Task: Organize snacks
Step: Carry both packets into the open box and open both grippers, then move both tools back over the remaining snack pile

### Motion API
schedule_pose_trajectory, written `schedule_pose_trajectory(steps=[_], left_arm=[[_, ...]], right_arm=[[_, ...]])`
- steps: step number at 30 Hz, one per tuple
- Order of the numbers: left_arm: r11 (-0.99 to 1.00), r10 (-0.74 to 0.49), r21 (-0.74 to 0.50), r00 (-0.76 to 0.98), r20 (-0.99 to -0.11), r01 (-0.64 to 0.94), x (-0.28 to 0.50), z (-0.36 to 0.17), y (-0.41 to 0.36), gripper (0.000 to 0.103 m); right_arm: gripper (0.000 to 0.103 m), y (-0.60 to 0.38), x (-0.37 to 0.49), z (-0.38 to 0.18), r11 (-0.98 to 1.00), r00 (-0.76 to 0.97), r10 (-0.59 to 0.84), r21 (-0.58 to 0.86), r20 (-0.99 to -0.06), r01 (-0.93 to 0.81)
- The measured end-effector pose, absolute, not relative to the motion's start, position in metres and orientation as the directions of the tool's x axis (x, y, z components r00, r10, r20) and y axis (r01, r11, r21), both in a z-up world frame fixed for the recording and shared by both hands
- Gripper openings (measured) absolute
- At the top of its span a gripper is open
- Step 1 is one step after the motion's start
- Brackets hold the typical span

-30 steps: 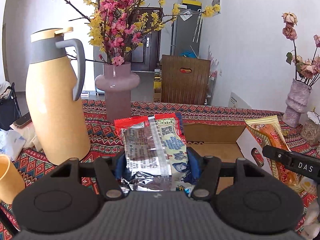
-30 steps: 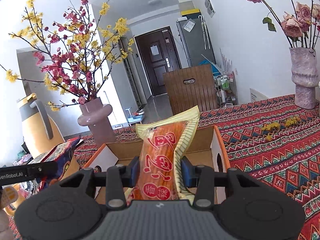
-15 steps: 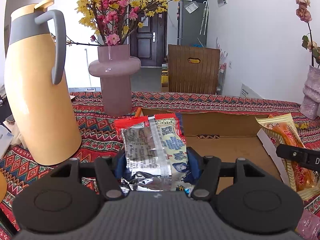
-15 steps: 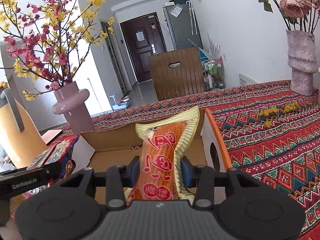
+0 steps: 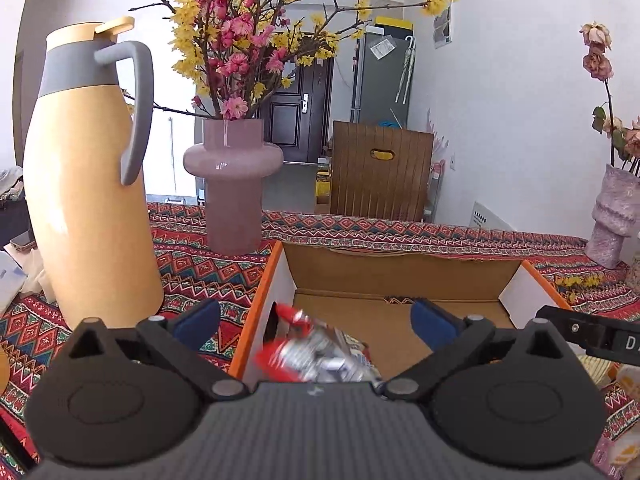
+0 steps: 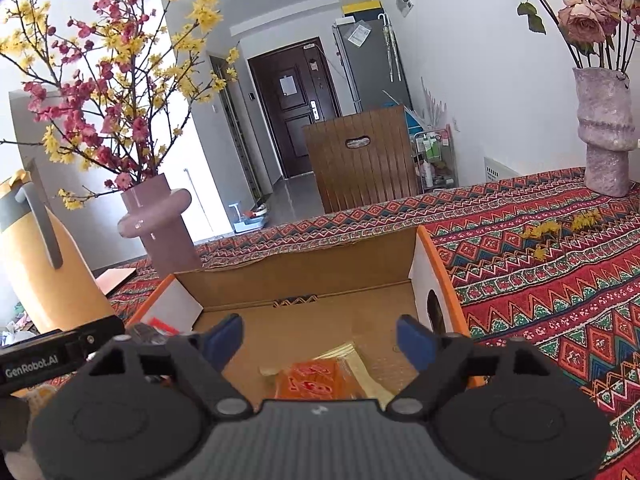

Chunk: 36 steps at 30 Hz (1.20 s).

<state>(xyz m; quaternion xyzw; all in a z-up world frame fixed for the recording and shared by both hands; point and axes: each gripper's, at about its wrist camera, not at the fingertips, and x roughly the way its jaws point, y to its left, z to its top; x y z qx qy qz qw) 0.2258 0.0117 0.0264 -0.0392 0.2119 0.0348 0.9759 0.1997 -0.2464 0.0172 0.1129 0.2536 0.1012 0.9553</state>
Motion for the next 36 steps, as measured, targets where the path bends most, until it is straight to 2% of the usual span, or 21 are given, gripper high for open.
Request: schedule_pose_trajectory(steps=[3,13,22,36], left_arm=[[0.993,0.058,-0.069,0.911,-0.409,-0.095,0.225,0.028,0.013,0.103],[0.989,0.091,-0.075,0.914,-0.396,-0.131,0.216,0.046,0.012,0.103],[0.992,0.07,-0.068,0.921,-0.383,-0.104,0.182,0.063,0.013,0.103],[0.994,0.021,-0.087,0.909,-0.415,-0.063,0.121,0.051,0.018,0.103]], right_arm=[[0.103,-0.247,0.194,0.021,0.955,0.866,0.247,0.262,-0.435,-0.141],[0.103,-0.253,0.178,0.035,0.952,0.895,0.248,0.266,-0.371,-0.154],[0.103,-0.251,0.144,0.055,0.953,0.906,0.263,0.235,-0.331,-0.19],[0.103,-0.264,0.074,0.044,0.959,0.889,0.271,0.182,-0.37,-0.217]])
